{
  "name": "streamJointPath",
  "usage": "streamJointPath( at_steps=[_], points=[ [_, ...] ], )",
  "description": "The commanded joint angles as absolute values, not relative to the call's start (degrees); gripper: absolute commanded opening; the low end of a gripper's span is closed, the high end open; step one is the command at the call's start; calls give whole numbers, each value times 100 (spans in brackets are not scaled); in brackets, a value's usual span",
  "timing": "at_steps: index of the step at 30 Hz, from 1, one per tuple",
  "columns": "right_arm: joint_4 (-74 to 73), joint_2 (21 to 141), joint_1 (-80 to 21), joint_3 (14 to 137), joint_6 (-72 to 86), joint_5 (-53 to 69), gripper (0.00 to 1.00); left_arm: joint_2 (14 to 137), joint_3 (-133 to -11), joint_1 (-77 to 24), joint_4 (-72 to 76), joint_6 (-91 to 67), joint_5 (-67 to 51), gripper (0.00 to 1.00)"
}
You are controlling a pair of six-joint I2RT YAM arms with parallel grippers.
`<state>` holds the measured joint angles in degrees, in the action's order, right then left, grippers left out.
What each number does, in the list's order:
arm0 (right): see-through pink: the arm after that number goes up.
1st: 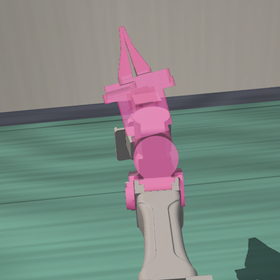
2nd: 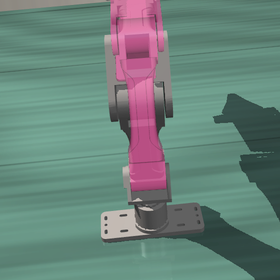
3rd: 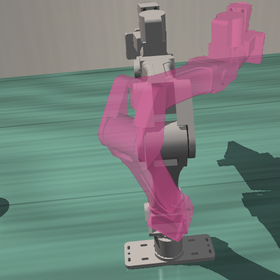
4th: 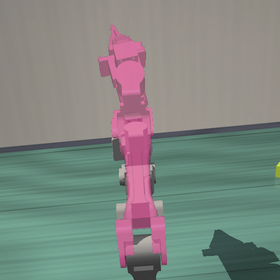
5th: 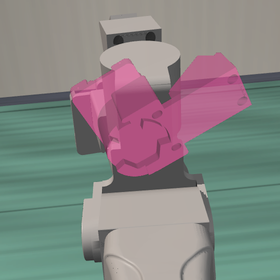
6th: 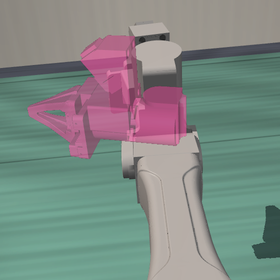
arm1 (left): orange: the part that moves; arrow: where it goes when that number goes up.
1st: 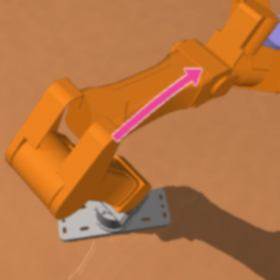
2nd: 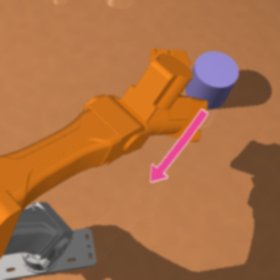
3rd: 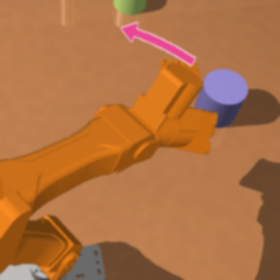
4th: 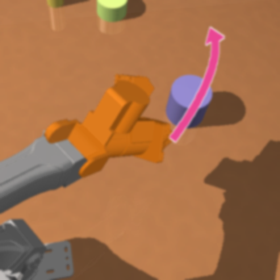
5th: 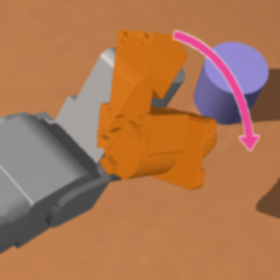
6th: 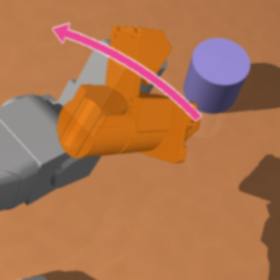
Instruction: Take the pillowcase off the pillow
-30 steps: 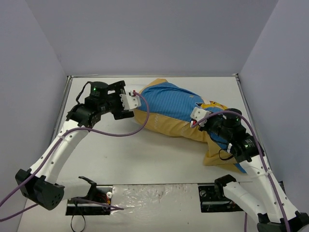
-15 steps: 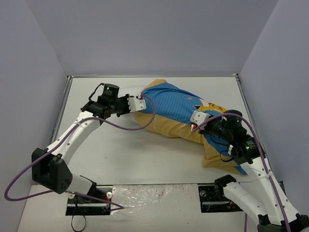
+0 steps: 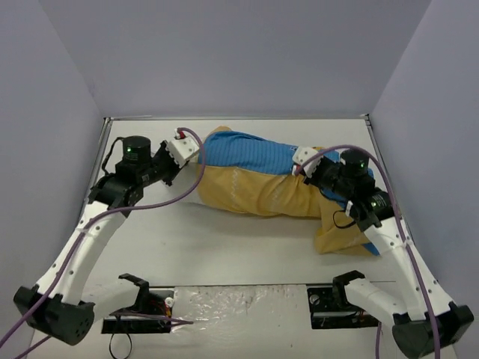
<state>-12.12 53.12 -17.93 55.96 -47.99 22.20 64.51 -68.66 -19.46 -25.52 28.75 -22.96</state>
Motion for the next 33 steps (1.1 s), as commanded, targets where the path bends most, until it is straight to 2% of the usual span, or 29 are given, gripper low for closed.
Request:
streamJointPath(
  at_steps=[1, 3, 5, 6, 9, 11, 12, 13, 15, 20, 26, 31, 33],
  points=[
    [-589, 6097, -1451, 6308, -4125, 1547, 0, 5223, -6909, -1714, -2294, 1899, -1679, 2],
    [-598, 6467, -1363, 6608, -3877, 1608, 0, 4879, -6742, -1696, -2329, 1741, -1539, 2],
    [-606, 6846, -1257, 6915, -3527, 1731, 16, 4799, -6548, -1688, -2443, 1732, -1328, 2],
    [-598, 6968, -1248, 6969, -3429, 1775, 39, 4816, -6487, -1679, -2478, 1714, -1266, 2],
    [-615, 6883, -1222, 6996, -3156, 1784, 66, 4913, -6346, -1679, -2522, 1653, -1291, 2],
    [-624, 6603, -1143, 6944, -2981, 1749, 75, 4948, -6232, -1679, -2382, 1582, -1423, 2],
    [-641, 6496, -1116, 6935, -2927, 1732, 86, 4940, -6197, -1679, -2347, 1565, -1450, 2],
    [-737, 6382, -1099, 6926, -2901, 1723, 92, 4957, -6161, -1679, -2268, 1556, -1511, 2],
    [-878, 6145, -1081, 6917, -2891, 1705, 100, 4948, -6065, -1670, -2224, 1547, -1564, 2],
    [-1423, 6353, -1090, 6987, -3102, 1749, 100, 4869, -5977, -1661, -2127, 1485, -1696, 2],
    [-2451, 6416, -1186, 7400, -3709, 2514, 97, 4869, -5924, -1661, -2136, 1494, -1679, 2],
    [-2540, 6468, -1722, 7207, -3709, 1356, 92, 4896, -5941, -1652, -2118, 1441, -1775, 2],
    [-2540, 6495, -1784, 7154, -3622, 1266, 90, 4878, -5933, -1644, -2118, 1433, -1758, 2]
  ],
)
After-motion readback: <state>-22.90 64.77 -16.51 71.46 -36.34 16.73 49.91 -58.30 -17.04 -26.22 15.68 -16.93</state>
